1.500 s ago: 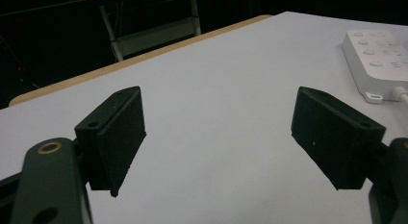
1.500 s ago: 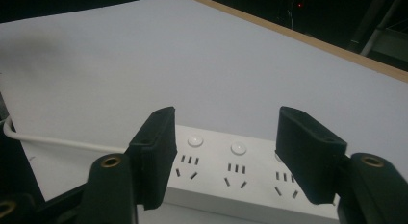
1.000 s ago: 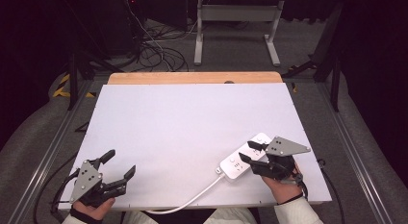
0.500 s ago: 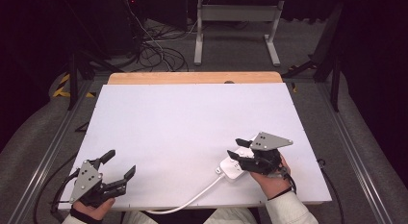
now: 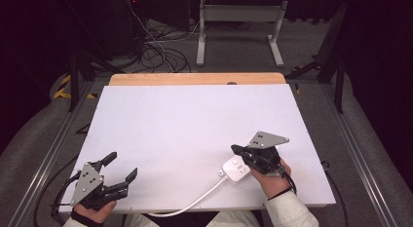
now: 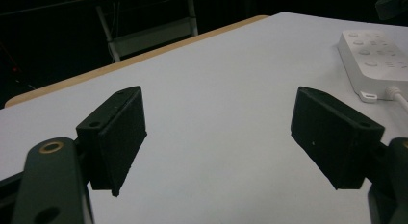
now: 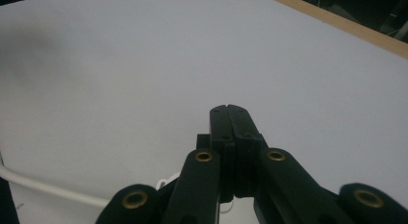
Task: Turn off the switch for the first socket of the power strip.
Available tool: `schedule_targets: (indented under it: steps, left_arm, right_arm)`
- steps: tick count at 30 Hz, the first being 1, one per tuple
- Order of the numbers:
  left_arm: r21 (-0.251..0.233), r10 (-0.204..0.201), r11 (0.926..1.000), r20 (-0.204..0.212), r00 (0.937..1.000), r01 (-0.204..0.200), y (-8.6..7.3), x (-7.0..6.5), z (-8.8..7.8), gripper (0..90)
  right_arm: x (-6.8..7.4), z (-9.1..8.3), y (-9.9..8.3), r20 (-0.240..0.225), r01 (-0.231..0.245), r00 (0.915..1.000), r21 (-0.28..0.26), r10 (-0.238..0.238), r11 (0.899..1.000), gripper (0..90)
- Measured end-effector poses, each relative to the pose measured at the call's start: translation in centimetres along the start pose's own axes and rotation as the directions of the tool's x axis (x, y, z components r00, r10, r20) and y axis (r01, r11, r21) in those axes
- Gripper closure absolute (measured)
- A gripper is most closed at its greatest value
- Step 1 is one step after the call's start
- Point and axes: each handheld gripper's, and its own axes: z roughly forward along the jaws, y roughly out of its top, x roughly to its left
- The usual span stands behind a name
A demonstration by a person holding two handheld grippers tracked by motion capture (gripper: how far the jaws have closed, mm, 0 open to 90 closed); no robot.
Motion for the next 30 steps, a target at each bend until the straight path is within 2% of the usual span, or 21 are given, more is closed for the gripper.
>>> schedule_targets:
  steps: [6,7,10,11,12,15,18,30]
  left_arm:
    - [-0.002,-0.011,0.9999,0.002,0.9999,0.011,0.0,0.0,0.0,20.4]
    - [-0.002,-0.010,0.9999,0.002,0.9999,0.010,0.0,0.0,0.0,20.4]
    - [0.000,-0.004,1.0000,0.003,1.0000,0.004,0.0,-0.1,0.1,20.3]
    - [0.001,-0.001,1.0000,0.005,1.0000,0.001,0.0,-0.1,0.1,20.3]
    - [0.001,-0.002,1.0000,0.005,1.0000,0.002,0.0,-0.1,0.1,20.3]
    - [0.000,-0.011,0.9999,0.003,0.9999,0.011,0.0,0.0,0.0,20.2]
    - [0.000,-0.004,1.0000,0.000,1.0000,0.004,0.0,0.1,0.1,20.3]
    - [0.004,-0.007,1.0000,0.005,1.0000,0.007,0.0,0.0,0.1,20.2]
  right_arm:
    - [-0.1,0.5,0.1,-0.003,-0.001,1.0000,0.045,0.001,0.999,90.0]
    - [-0.1,0.7,0.0,0.010,0.007,0.9999,0.068,-0.008,0.998,90.0]
    - [-0.2,1.2,0.0,0.010,0.004,0.9999,0.112,-0.005,0.994,90.0]
    - [-0.2,1.2,0.0,0.010,0.004,0.9999,0.112,-0.005,0.994,90.0]
    - [-0.2,1.6,-0.1,0.010,-0.003,1.0000,0.138,0.002,0.990,90.0]
    - [-0.2,1.9,-0.2,0.009,-0.005,1.0000,0.163,0.003,0.987,90.0]
    - [-0.3,2.3,-0.3,0.018,-0.006,0.9998,0.210,0.002,0.978,90.0]
    - [-0.2,3.1,-0.8,0.020,0.005,0.9997,0.287,-0.011,0.958,90.0]
